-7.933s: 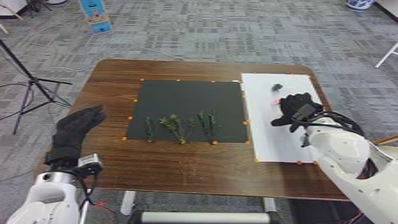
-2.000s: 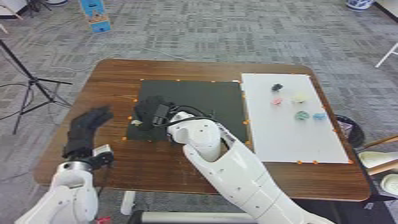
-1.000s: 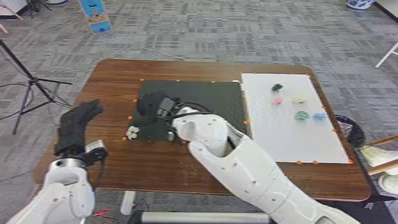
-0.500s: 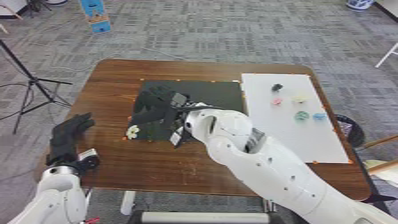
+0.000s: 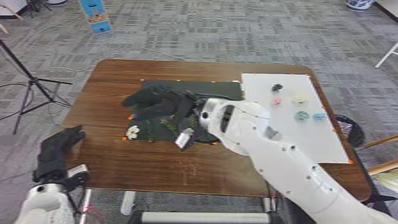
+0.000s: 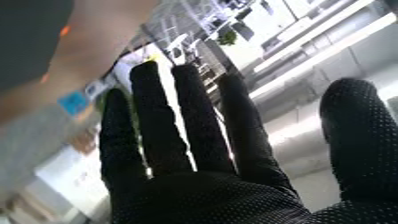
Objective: Arrange flowers
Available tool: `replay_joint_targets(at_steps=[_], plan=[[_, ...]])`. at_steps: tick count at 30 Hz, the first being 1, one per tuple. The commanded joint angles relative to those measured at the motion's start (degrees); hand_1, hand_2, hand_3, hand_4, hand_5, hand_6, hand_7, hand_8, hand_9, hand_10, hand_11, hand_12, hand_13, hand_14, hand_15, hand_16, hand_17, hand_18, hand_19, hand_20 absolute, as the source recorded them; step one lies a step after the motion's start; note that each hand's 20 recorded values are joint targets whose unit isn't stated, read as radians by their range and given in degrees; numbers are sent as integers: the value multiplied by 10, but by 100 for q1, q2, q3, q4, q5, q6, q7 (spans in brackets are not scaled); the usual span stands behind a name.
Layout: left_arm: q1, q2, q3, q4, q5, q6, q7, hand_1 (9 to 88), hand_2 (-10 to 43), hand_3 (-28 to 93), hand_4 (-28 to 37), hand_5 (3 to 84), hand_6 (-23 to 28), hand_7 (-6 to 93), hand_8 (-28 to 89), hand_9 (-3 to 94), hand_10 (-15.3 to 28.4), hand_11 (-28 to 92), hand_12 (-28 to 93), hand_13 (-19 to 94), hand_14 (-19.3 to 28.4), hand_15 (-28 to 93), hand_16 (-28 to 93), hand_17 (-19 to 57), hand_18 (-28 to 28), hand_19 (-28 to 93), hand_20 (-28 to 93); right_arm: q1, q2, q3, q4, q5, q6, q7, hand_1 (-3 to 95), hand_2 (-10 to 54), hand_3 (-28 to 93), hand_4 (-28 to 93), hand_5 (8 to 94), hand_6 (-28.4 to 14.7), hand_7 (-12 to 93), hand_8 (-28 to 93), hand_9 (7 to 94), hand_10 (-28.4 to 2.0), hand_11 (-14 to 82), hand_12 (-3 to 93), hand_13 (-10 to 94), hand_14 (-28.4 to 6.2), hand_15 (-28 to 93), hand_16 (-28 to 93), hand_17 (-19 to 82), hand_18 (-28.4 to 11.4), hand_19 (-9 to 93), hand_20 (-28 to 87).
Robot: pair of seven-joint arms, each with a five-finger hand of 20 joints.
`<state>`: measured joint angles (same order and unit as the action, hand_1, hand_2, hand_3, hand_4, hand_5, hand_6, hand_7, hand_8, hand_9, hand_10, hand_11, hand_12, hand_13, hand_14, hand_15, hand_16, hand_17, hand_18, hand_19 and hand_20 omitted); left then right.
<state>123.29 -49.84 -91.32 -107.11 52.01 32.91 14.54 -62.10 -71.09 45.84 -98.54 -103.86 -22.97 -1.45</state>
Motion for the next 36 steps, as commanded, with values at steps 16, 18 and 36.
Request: replay_joint_targets(at_steps=[16, 18, 36], plan=[[-562, -136, 277, -66, -93, -188, -141, 224, 211, 709, -283, 516, 35, 151, -93, 545, 136, 183, 85, 411, 127, 133, -42, 18, 72, 23, 116, -497, -978, 90, 752, -611, -929, 379, 175, 174, 601, -164, 291, -48, 145, -74, 464, -135, 54, 108, 527, -202, 498, 298, 174, -239, 616, 543], [-589, -146, 300, -65, -96, -188, -138, 224, 211, 709, -283, 516, 35, 152, -93, 545, 135, 182, 85, 411, 127, 133, -42, 18, 72, 22, 116, -526, -988, 84, 748, -486, -920, 550, 175, 175, 601, -163, 294, -51, 146, -75, 473, -140, 56, 108, 539, -200, 511, 299, 184, -242, 628, 550], [-815, -134, 495, -35, -88, -194, -156, 223, 213, 709, -283, 516, 34, 151, -93, 545, 136, 182, 86, 407, 127, 131, -41, 17, 72, 20, 116, -135, -1367, -55, 1102, -1957, -497, 283, 171, 172, 572, -154, 226, -55, 119, -71, 465, -139, 53, 98, 617, -198, 579, 296, 232, -272, 707, 597]])
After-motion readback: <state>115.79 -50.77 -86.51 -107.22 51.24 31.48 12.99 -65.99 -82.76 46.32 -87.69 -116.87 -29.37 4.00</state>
